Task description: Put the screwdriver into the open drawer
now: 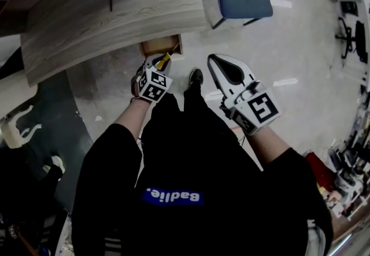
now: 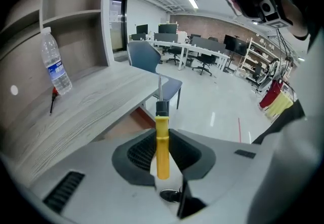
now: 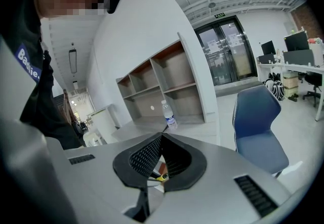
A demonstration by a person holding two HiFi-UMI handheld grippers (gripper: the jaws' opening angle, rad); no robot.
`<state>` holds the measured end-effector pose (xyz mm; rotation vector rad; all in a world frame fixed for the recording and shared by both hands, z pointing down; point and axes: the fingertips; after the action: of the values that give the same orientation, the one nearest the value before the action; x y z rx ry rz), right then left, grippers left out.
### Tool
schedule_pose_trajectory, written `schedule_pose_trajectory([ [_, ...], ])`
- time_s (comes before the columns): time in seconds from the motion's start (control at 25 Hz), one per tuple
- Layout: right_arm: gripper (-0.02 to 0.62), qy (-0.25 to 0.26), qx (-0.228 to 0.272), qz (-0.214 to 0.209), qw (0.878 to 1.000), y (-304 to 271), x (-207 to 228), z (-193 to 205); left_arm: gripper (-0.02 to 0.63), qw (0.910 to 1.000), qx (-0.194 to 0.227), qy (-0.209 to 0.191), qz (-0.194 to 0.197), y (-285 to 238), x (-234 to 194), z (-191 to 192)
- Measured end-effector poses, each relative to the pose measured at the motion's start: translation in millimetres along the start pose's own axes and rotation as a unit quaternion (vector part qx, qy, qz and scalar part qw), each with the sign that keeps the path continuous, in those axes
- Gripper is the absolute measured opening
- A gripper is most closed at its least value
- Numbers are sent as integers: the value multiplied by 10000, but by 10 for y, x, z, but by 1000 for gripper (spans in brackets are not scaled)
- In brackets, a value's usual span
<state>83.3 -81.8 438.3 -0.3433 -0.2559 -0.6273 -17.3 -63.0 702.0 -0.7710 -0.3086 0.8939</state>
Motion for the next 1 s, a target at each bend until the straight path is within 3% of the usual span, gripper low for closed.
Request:
schedule_pose_trajectory([
  [0.48,29,17,-223,171,9996,136,126,196,75,9979,-600,127,-218,-324,-163,462],
  [1.0,29,-103,-357,307,9988,260,212,411,75,9914,-1195,2,-535,-663,-432,833],
])
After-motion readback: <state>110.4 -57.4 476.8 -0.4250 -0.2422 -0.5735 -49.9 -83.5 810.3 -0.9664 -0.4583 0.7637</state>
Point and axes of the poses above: the fingertips, and each gripper's own axes: y backward along the fingers, x to its right, z out of its underside, and after that the axes turned 8 degrees about x, right-handed
